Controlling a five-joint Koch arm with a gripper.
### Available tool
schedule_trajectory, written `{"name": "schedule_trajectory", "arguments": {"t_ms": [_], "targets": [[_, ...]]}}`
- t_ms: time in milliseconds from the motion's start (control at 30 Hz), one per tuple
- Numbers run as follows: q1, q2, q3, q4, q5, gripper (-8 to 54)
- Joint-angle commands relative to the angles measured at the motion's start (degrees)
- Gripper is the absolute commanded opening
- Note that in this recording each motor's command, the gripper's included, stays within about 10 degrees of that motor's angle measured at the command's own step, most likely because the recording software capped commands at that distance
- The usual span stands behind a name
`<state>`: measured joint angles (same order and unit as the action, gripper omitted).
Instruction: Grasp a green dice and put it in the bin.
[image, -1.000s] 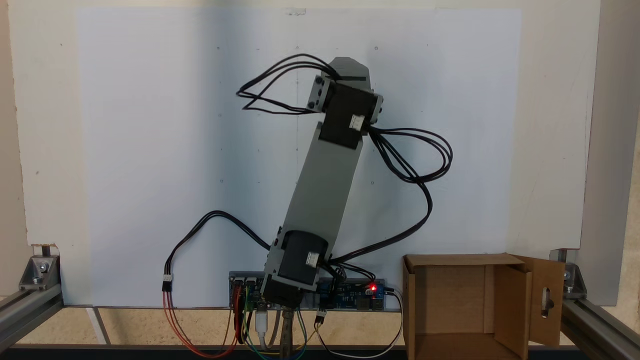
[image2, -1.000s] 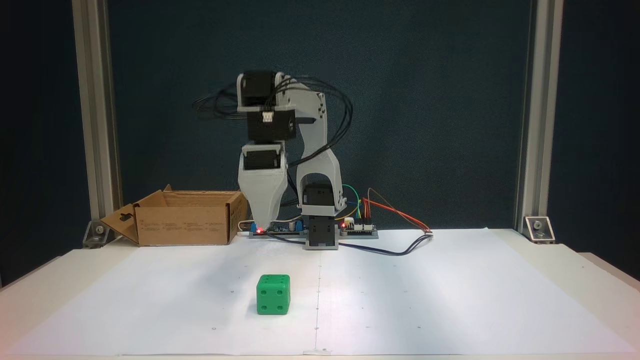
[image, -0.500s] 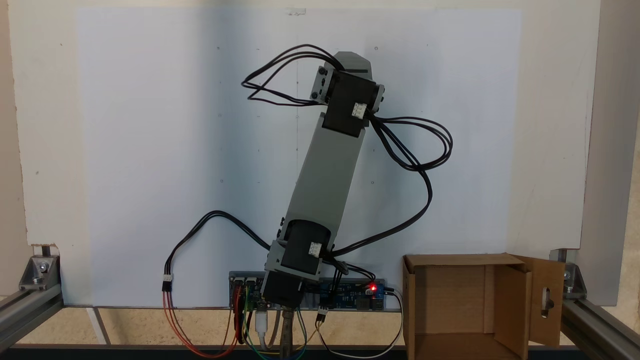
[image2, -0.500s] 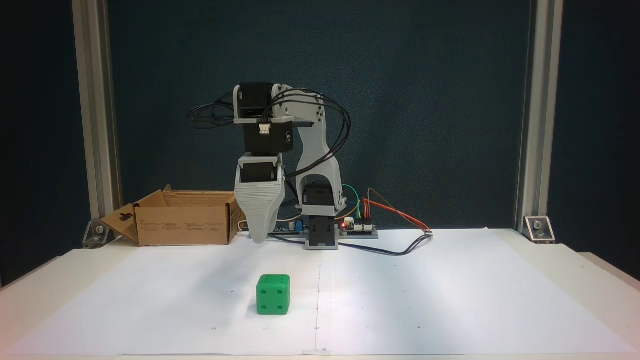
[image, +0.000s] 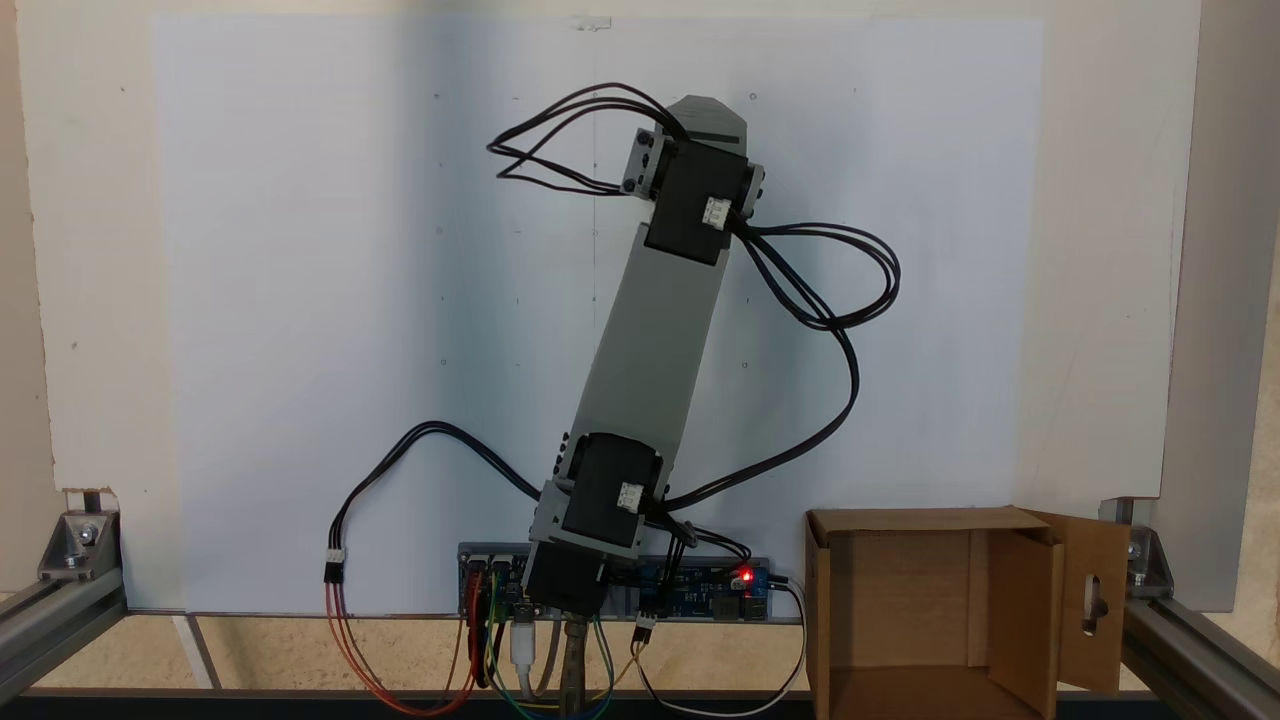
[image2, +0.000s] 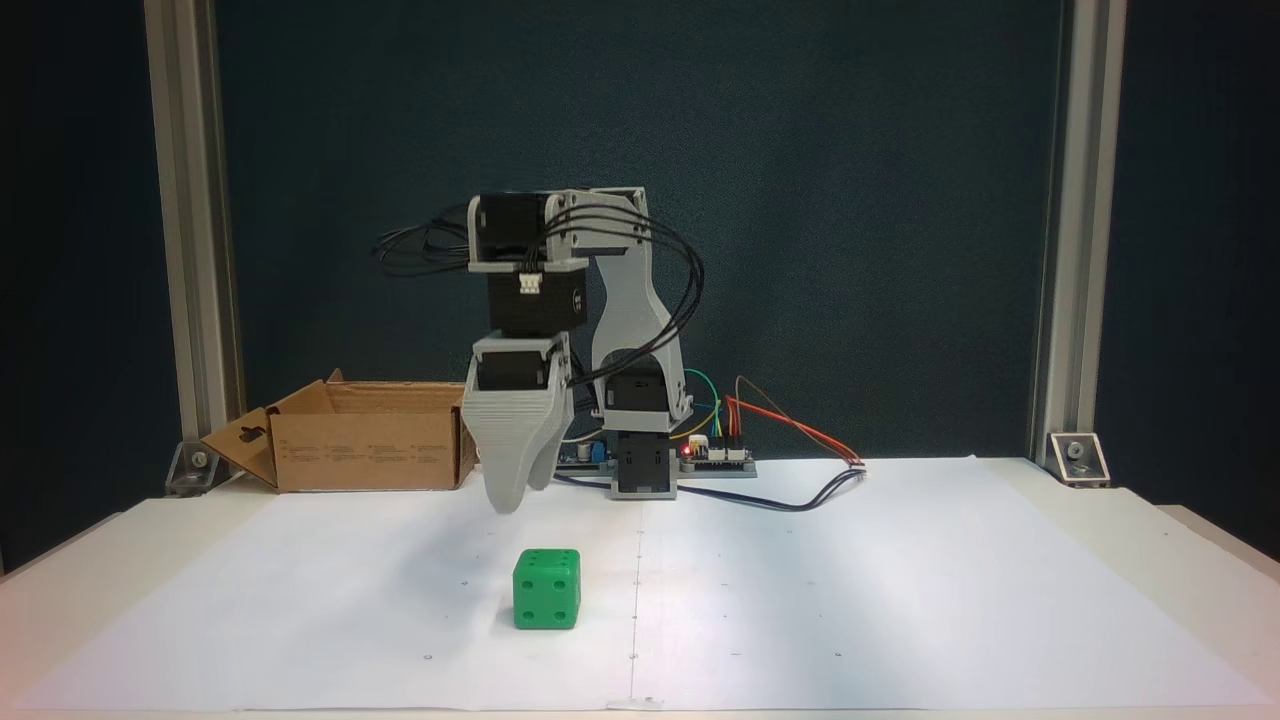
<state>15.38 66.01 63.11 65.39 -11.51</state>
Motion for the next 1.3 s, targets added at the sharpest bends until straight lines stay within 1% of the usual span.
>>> {"name": "schedule_trajectory", "arguments": {"t_ms": [0,767,1267], "targets": [[-0.97,0.26,-0.79,-0.18,2.29,44.6],[-3.34,-3.25,-0.18,-1.23,2.37,44.8],[-3.69,-4.57,8.09,-10.90,2.72,44.6]]}}
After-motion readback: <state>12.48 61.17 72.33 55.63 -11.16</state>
